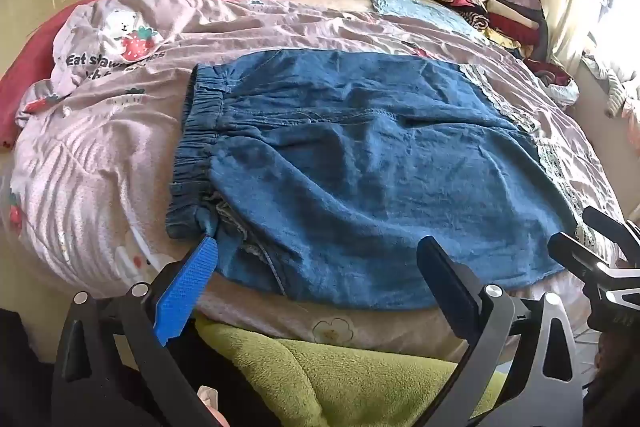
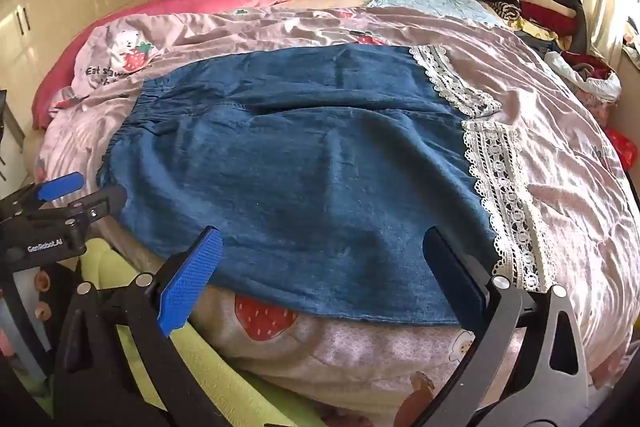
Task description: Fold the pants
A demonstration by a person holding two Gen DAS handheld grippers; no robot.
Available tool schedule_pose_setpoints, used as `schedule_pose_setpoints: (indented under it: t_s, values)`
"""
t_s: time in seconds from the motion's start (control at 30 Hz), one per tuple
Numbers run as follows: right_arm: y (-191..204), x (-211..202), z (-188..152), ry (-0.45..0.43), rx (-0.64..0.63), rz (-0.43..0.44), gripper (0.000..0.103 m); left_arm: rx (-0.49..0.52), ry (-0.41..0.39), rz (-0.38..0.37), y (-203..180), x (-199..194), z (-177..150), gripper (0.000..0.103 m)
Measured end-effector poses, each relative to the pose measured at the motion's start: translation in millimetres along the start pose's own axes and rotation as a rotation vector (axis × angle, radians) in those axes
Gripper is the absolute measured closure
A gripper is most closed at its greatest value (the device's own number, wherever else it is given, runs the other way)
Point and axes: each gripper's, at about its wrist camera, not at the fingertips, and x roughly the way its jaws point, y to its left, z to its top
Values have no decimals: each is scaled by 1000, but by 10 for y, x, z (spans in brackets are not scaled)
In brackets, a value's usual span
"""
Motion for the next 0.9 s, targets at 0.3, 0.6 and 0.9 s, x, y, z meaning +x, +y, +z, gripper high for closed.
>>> schedule_pose_setpoints:
  t_s: [0.3,0.6,0.9]
  values:
    - [22,-30,7,-5,2,5,8,4,-18,5,-3,-11,-5,4]
    - [28,-30,-1,-6,-2,4,8,4,-20,9,-4,-11,-7,4]
    - [24,-23,3,-3,-1,2,8,4,-21,8,51,-130,66,4]
